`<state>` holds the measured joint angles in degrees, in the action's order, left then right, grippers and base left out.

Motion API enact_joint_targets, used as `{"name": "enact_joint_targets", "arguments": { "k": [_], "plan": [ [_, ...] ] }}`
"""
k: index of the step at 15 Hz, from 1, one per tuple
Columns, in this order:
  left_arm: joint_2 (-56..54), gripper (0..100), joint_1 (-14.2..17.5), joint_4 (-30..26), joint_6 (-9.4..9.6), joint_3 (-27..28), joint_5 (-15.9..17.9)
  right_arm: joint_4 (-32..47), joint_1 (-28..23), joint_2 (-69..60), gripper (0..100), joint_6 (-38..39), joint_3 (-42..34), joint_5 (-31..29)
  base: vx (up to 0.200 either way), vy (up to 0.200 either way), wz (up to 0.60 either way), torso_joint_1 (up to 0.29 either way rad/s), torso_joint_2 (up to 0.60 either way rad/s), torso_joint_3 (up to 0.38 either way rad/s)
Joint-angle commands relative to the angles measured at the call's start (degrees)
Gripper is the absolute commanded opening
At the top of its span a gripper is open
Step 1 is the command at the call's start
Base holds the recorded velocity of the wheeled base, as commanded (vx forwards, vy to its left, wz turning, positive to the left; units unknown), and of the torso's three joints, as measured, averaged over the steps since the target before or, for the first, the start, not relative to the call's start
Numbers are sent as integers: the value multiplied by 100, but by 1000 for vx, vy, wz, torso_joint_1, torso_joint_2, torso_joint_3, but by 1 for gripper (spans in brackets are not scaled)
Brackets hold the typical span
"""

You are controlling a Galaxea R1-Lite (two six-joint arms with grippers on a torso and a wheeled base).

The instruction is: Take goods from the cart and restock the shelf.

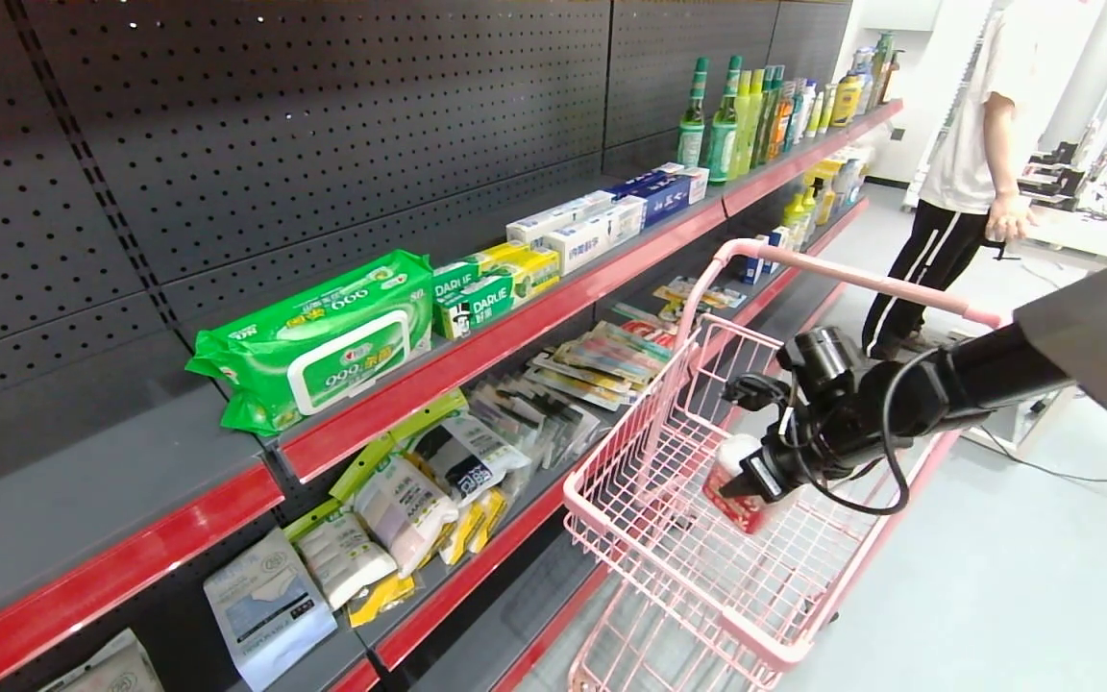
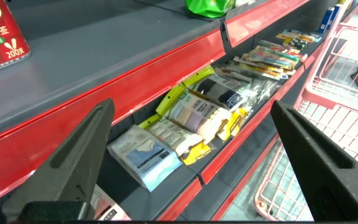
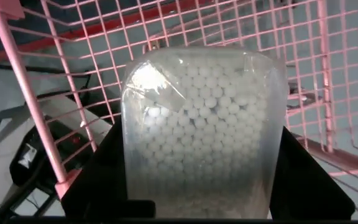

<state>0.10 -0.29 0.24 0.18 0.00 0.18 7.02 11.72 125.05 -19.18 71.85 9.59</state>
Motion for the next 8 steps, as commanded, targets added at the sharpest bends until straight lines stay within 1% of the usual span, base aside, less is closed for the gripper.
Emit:
{"name": "enact_joint_targets", "arguments": {
  "k": [1, 3, 4, 6, 8],
  "plan": [
    [-1, 100, -6, 2, -1, 0, -1, 27, -161, -1185, 0, 397, -444, -335, 0, 0, 0, 0, 0, 0],
    [-1, 100, 3, -7, -1, 0, -1, 27, -205, -1905, 0, 687, -804, -538, 0, 0, 0, 0, 0, 0],
    [-1, 100, 3, -7, -1, 0, -1, 36, -284, -2644, 0, 749, -1138, -555, 0, 0, 0, 0, 0, 0],
    [-1, 100, -6, -7, -1, 0, -1, 71, -504, -3549, 0, 722, -1674, -590, 0, 0, 0, 0, 0, 0],
    [-1, 100, 3, -7, -1, 0, -1, 106, -838, -4208, 0, 546, -2228, -801, 0, 0, 0, 0, 0, 0]
  ]
}}
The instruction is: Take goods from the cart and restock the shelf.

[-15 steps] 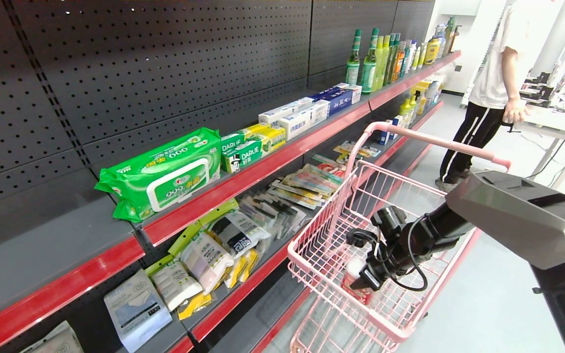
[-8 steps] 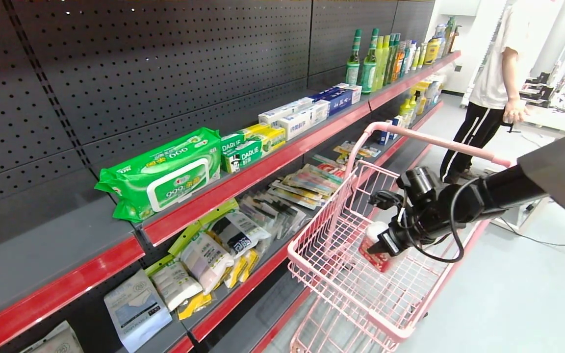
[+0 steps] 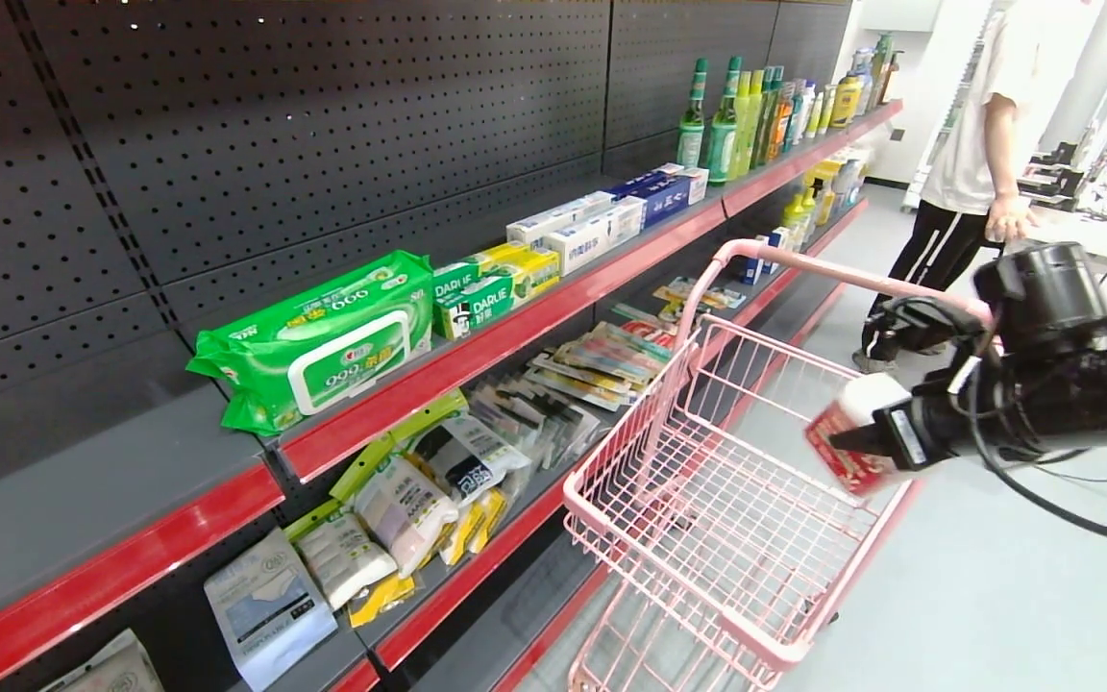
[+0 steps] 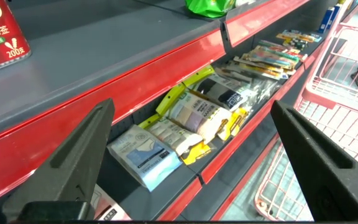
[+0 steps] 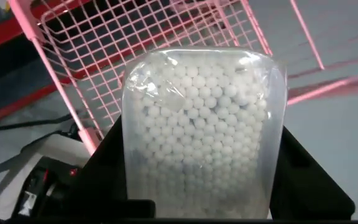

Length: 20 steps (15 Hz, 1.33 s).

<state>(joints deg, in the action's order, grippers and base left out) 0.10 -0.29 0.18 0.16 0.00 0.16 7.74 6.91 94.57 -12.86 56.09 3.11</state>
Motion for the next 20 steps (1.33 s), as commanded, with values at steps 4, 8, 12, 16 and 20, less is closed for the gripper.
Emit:
{"name": "enact_joint_targets", "arguments": {
  "k": [4, 8, 12, 16, 20],
  "plan": [
    [-1, 100, 3, -1, 2, 0, 2, 43, -1482, -2048, 0, -762, -1267, -109, 0, 0, 0, 0, 0, 0],
    [-1, 100, 3, -1, 2, 0, 2, 773, -2229, -3208, 0, -779, -1346, 313, 0, 0, 0, 109, -255, -153],
    [-1, 100, 3, -1, 2, 0, 2, 1230, -2221, -4008, 0, -788, -1320, 331, 0, 0, 0, 200, -477, -275],
    [-1, 100, -6, -1, 2, 0, 2, 1230, -2221, -4228, 0, -797, -1443, 313, 0, 0, 0, 170, -381, -221],
    [-1, 100, 3, -1, 2, 0, 2, 1221, -2229, -4307, 0, -797, -1531, 296, 0, 0, 0, 160, -359, -199]
  ]
}}
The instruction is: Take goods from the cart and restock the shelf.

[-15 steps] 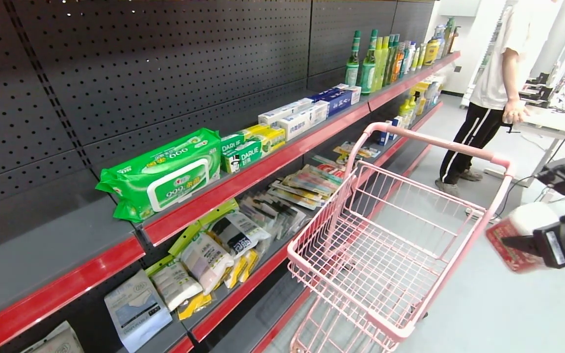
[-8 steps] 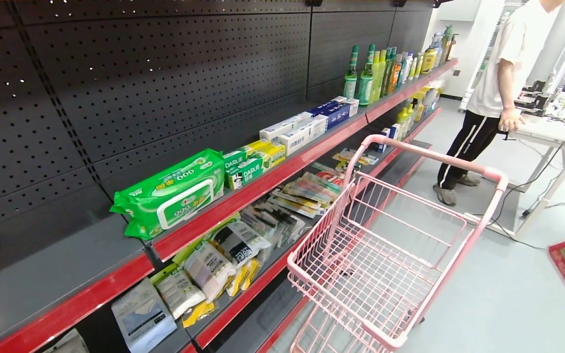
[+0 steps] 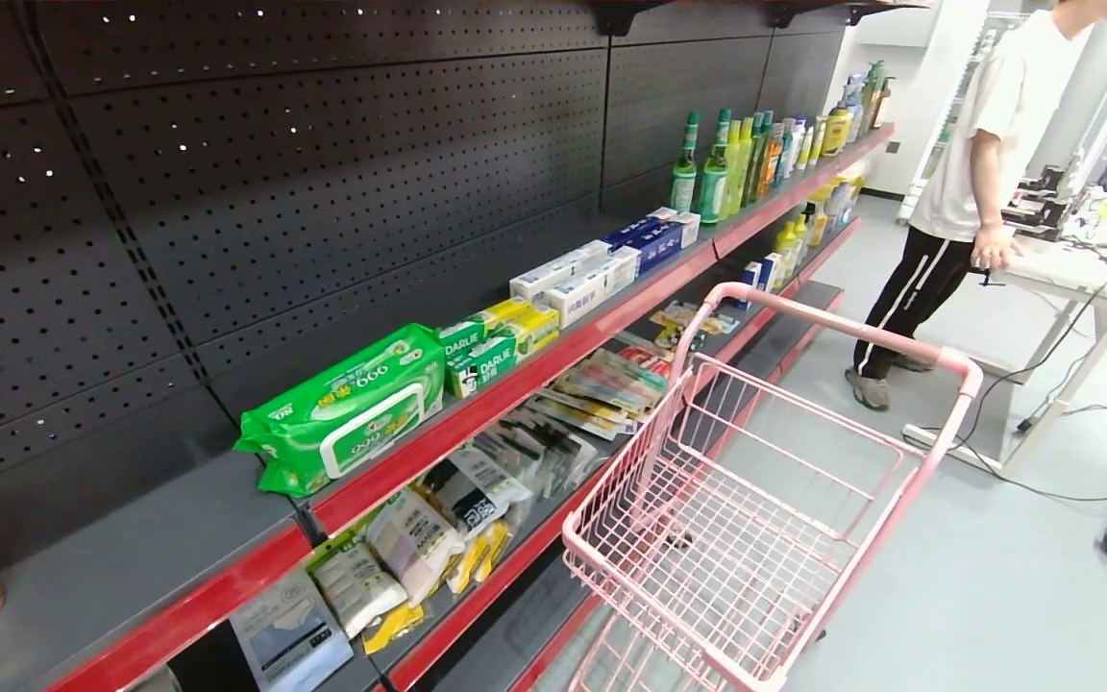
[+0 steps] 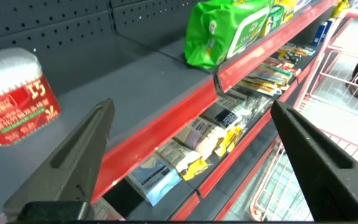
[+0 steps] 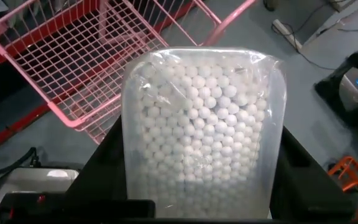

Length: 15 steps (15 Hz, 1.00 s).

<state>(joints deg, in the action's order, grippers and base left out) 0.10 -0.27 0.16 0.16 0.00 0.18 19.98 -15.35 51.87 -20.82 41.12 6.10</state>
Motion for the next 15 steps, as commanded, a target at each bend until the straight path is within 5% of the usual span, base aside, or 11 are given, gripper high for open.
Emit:
{"name": "enact_joint_targets", "arguments": {
  "k": [1, 15],
  "plan": [
    [-1, 100, 0, 2, 2, 0, -1, -29, -3, -63, 0, -1, -104, -3, 0, 0, 0, 163, -359, -198],
    [-1, 100, -8, 2, 2, 9, 8, -47, 14, -160, 0, -273, -315, 6, 0, 0, 0, 135, -283, -152]
  ]
}}
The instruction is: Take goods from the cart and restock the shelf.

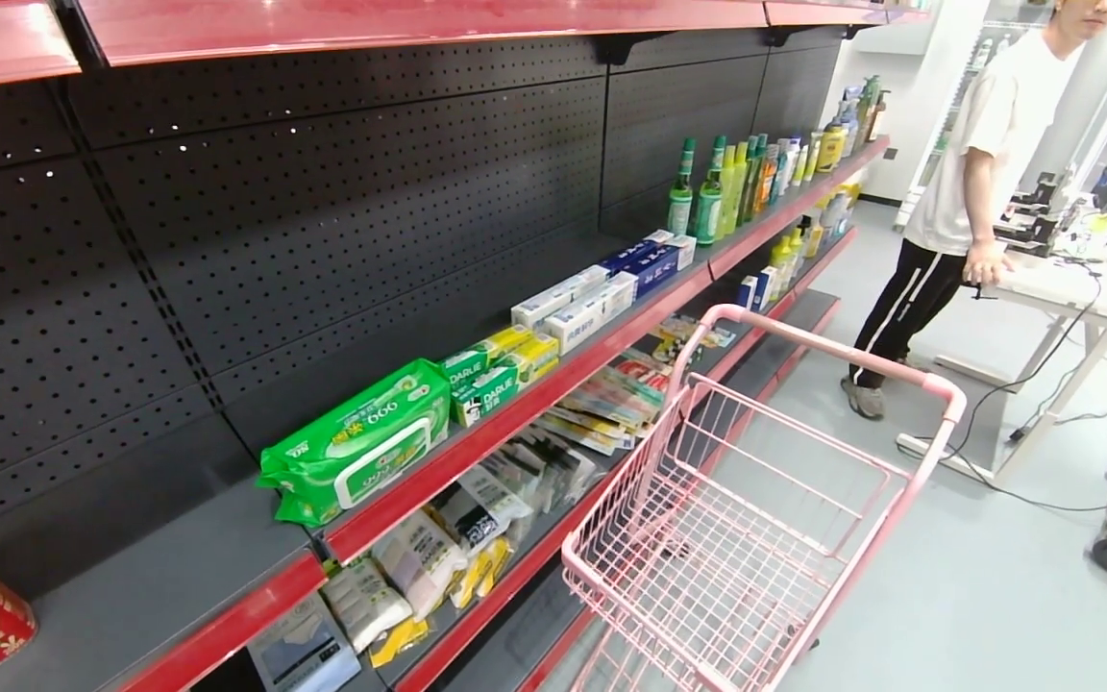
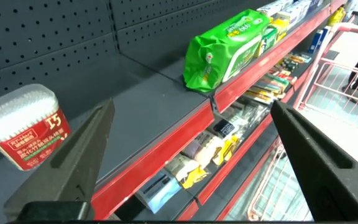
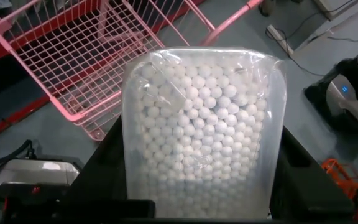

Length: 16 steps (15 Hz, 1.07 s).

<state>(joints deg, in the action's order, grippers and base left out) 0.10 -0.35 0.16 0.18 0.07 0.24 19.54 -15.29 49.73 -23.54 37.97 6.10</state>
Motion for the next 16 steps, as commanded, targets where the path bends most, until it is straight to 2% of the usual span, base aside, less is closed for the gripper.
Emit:
{"name": "enact_joint_targets", "arguments": {
  "k": [1, 5, 16],
  "plan": [
    [-1, 100, 0, 2, -1, 1, 2, -12, 17, 64, 0, -37, 0, -3, 0, 0, 0, 80, -168, -95],
    [-1, 100, 0, 2, -1, 1, 2, -12, -18, 28, 0, -265, 0, -3, 0, 0, 0, 44, -93, -49],
    [-1, 100, 9, 2, 8, -7, 2, -21, 17, 90, 0, -292, 0, -91, 0, 0, 600, 4, 1, 1]
  ]
}}
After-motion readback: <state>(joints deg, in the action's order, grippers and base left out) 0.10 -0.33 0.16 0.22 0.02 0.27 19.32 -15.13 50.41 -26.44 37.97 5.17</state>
